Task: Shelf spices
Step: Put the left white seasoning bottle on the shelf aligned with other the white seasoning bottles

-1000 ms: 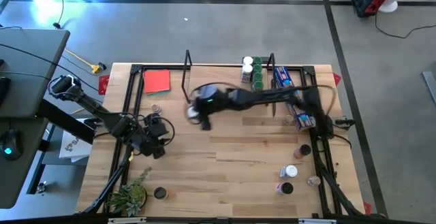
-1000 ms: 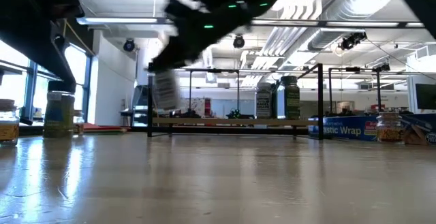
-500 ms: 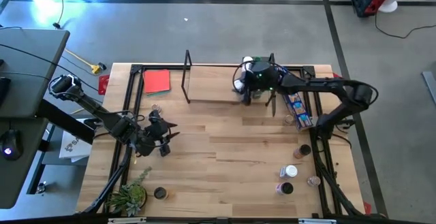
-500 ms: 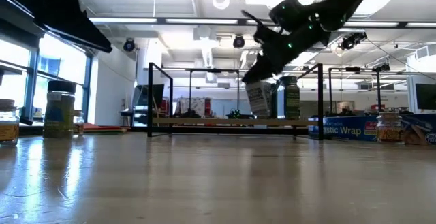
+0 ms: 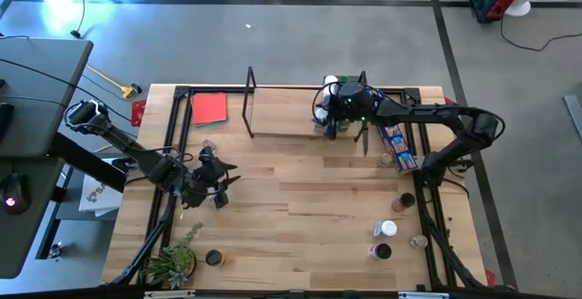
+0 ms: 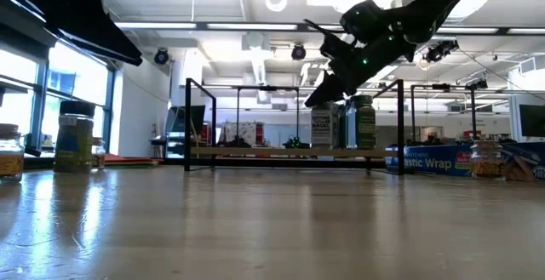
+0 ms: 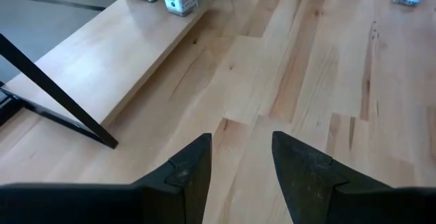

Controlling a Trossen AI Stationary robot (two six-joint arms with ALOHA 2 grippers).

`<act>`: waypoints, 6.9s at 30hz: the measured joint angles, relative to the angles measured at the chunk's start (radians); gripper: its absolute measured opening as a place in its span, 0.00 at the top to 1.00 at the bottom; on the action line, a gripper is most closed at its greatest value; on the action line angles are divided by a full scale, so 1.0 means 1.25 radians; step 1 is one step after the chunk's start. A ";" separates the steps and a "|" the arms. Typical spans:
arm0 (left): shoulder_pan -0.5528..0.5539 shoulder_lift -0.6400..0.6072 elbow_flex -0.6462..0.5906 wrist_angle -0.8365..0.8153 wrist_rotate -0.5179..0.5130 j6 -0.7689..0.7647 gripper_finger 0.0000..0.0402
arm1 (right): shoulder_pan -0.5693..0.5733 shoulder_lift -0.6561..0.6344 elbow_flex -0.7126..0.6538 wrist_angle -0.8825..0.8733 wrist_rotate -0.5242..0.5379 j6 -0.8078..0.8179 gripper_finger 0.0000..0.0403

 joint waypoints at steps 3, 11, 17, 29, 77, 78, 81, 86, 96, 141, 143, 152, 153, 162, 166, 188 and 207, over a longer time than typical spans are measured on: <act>0.008 0.000 0.000 0.000 0.011 0.000 0.63 | 0.000 -0.017 0.000 -0.004 0.020 -0.013 0.36; 0.015 0.000 0.000 0.001 0.014 0.000 0.63 | 0.008 -0.109 0.000 -0.040 0.082 -0.035 0.36; 0.019 0.000 0.000 0.011 0.008 0.001 0.63 | 0.042 -0.131 0.012 -0.105 0.108 0.023 0.45; 0.064 0.000 0.000 0.084 0.050 0.078 0.63 | 0.026 -0.063 0.122 -0.317 0.149 0.056 0.97; 0.105 0.018 0.000 0.192 0.095 0.145 0.63 | 0.038 -0.074 0.168 -0.404 0.192 0.029 0.99; 0.107 0.024 0.000 0.202 0.095 0.140 0.63 | 0.039 -0.079 0.168 -0.401 0.192 0.032 0.99; 0.158 0.059 0.000 0.273 0.123 0.127 0.64 | 0.050 -0.090 0.168 -0.386 0.194 0.033 0.99; 0.360 0.166 0.016 0.492 0.306 0.244 0.73 | 0.104 -0.090 0.197 -0.387 0.199 0.031 0.99; 0.641 0.510 0.260 0.643 0.552 0.418 0.99 | 0.291 -0.219 0.228 -0.589 0.416 0.176 0.99; 0.724 0.783 0.536 0.600 0.517 0.402 1.00 | 0.390 -0.144 0.205 -0.681 0.450 0.292 0.99; 0.719 0.714 0.525 0.522 0.493 0.427 1.00 | 0.374 -0.106 0.205 -0.642 0.423 0.259 0.99; 0.666 0.365 0.404 0.276 0.327 0.500 1.00 | 0.299 0.064 0.205 -0.501 0.445 0.180 0.99; 0.659 0.335 0.383 0.267 0.317 0.492 1.00 | 0.292 0.079 0.205 -0.496 0.455 0.178 0.99; 0.627 0.177 0.248 0.269 0.239 0.439 1.00 | 0.256 0.139 0.205 -0.495 0.527 0.153 0.99; 0.627 0.168 0.228 0.276 0.237 0.431 1.00 | 0.251 0.137 0.205 -0.492 0.536 0.133 0.99; 0.626 0.171 0.221 0.288 0.245 0.432 1.00 | 0.224 0.136 0.205 -0.491 0.623 -0.071 0.99; 0.624 0.171 0.221 0.288 0.250 0.432 1.00 | 0.206 0.136 0.205 -0.462 0.658 -0.120 0.99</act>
